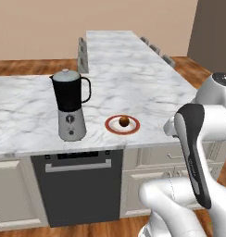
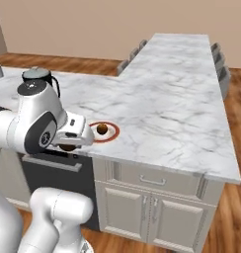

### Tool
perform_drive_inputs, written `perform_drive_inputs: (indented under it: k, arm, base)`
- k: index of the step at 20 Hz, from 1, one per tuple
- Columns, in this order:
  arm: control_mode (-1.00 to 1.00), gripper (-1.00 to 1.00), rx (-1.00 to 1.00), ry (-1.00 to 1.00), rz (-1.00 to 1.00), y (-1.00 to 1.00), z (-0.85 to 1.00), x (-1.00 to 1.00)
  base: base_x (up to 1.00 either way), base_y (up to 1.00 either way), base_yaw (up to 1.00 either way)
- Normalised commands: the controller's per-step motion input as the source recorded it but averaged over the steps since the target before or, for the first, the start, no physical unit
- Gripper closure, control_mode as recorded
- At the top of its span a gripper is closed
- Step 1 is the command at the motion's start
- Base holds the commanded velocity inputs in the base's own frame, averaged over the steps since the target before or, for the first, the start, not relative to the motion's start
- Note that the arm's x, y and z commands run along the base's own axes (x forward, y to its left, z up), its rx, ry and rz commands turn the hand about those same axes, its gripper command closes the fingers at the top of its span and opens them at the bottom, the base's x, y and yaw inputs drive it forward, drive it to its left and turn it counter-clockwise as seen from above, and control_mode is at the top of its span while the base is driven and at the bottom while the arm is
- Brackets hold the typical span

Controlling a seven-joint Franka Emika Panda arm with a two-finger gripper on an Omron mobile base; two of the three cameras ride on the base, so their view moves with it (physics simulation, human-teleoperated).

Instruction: Pick the two oranges from the fridge and place them on the plate next to the blender to make a fruit smoothie.

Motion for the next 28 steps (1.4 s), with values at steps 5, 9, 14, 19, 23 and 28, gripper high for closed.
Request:
perform_drive_inputs:
  k: [5, 9, 14, 19, 23, 28]
  arm:
    - [1.0, 1.0, 0.0, 0.0, 0.0, 0.0, 0.0, 0.0]
    - [1.0, 1.0, 0.0, 0.0, 0.0, 0.0, 0.0, 0.0]
    - [1.0, 1.0, 0.0, 0.0, 0.0, 0.0, 0.0, 0.0]
    - [-1.0, 1.0, 0.0, 0.03, 0.0, 0.0, -0.09, 0.13]
    - [-1.0, 1.0, 0.0, 0.37, 0.0, -0.28, -0.96, 0.99]
    - [-1.0, 1.0, 0.0, 0.26, 0.0, -0.17, -0.97, 1.0]
  base:
    - [0.34, 0.24, -0.07]
    - [0.57, 0.45, -0.02]
    - [0.74, 0.38, 0.0]
    - [0.43, 0.02, 0.0]
    - [0.0, 0.0, 0.0]
    - [0.0, 0.0, 0.0]
